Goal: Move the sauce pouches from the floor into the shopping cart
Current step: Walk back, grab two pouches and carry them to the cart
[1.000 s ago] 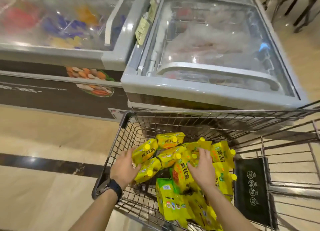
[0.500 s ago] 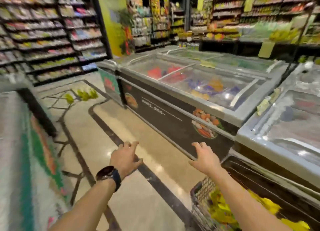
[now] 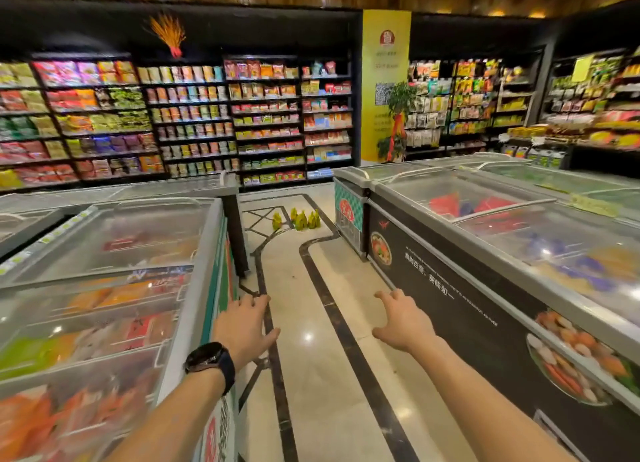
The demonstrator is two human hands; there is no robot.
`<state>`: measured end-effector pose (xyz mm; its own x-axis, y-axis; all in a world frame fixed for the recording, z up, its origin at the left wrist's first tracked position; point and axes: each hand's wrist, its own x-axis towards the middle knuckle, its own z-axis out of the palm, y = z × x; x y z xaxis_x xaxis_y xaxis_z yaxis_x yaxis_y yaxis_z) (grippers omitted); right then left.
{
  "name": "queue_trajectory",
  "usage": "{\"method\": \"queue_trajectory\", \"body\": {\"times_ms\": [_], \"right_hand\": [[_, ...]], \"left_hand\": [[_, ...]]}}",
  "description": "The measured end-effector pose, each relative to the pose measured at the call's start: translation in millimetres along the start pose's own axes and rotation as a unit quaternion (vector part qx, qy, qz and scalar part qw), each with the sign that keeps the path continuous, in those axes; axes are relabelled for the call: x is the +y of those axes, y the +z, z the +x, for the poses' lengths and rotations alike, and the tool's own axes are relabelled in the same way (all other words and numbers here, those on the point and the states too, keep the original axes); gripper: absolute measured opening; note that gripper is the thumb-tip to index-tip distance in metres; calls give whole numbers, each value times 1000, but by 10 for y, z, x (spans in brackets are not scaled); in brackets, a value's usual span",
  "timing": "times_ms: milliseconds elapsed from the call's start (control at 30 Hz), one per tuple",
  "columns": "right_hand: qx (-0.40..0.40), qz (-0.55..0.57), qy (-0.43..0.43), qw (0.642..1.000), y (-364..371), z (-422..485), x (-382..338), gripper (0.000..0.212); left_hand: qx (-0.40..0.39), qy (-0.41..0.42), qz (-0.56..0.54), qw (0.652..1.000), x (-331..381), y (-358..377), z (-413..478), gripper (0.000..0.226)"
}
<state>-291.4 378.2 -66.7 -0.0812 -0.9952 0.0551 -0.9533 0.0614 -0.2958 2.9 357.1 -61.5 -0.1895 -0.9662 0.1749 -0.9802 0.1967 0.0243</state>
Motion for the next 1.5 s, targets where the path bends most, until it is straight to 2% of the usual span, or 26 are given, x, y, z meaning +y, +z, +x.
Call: {"method": "queue_trajectory", "body": {"times_ms": [600, 933, 1233, 1500], "right_hand": [[-59, 13, -36, 998, 8, 1995, 533, 77], [-74, -4, -59, 995, 304, 3745, 120, 76], [-86, -10, -35, 996, 616, 5406, -507, 75], [-106, -2, -3, 994, 962, 6895, -594, 75]], "left_hand": [[-28, -60, 45, 997, 268, 285, 1668, 72], [-50, -62, 31, 996, -276, 720, 3375, 69], [-88, -59, 0, 994, -1094, 1248, 5021, 68], [-102, -55, -1, 993, -1518, 1631, 6452, 69]]}}
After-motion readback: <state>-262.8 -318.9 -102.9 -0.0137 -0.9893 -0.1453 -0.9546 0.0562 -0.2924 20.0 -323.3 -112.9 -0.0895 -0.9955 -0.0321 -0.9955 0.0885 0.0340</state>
